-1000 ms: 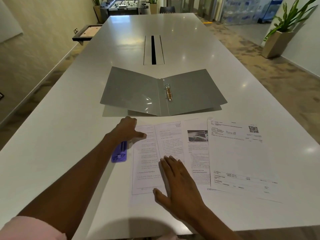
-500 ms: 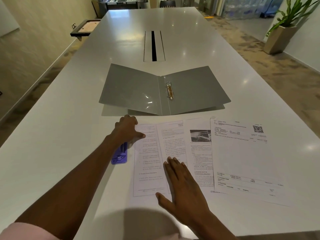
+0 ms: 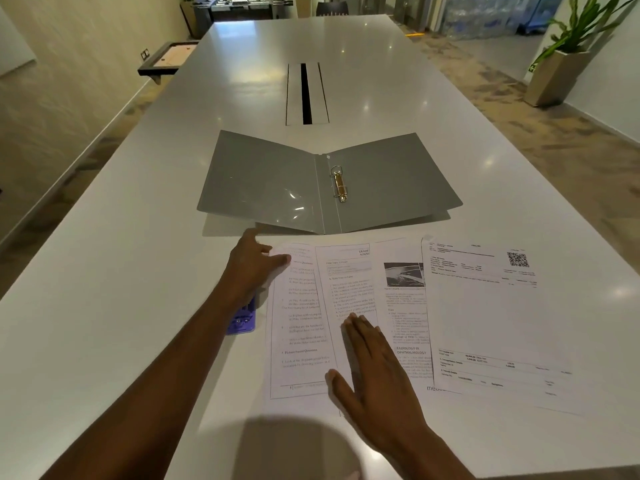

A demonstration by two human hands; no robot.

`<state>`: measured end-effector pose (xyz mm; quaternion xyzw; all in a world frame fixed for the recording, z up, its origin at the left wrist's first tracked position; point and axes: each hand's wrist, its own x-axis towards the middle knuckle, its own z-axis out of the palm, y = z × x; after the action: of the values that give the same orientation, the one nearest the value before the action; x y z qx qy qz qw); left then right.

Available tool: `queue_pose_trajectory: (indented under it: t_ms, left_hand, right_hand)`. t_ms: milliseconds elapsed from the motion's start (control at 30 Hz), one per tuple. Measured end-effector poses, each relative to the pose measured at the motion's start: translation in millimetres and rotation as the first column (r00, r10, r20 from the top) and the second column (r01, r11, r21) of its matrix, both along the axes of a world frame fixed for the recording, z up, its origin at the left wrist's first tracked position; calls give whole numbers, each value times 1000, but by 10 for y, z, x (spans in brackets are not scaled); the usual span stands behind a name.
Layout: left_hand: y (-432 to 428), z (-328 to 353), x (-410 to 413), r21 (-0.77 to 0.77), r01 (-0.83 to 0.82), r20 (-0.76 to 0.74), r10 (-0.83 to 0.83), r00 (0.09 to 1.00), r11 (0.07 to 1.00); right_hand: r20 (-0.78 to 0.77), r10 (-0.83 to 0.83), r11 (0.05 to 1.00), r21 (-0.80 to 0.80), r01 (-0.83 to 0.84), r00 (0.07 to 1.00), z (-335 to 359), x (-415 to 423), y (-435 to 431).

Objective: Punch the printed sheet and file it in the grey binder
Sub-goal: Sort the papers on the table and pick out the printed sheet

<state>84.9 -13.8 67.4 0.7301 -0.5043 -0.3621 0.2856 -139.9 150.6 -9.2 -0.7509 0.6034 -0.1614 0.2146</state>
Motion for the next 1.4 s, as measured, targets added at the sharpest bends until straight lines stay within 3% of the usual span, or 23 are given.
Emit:
queue_pose_trajectory:
  t_ms: [133,367,467,600,1100,1400]
  left_hand:
    - [164,-39,-80,2,-67,-120,67,990,998]
    - [453,-172,-228,-75,-30,-68,24,997,997]
    - [552,-256,-282,-108,-79,-93,69,993,991]
    - [636,-389,-298,-81,-200,-226,178,958,976]
    - [643,-464,-394,7,-311,-400,287,870,951]
    - [735,-516,-401,-86,-213,-364,169,916,973]
  right_hand:
    - [-9,-35,999,11,35,999,-27,-61,-8]
    - [60,34,999,2,-34,998,37,-244,-24]
    - [-116,126,991,-26,-130,985,79,-457,-102]
    - [-328,105,982,-115,-150,939,60,-689,-192]
    - [-288,62,979,-169,-115,956,-42,4,-141]
    - [-275,124,967,-180,-178,953,-88,269,-157]
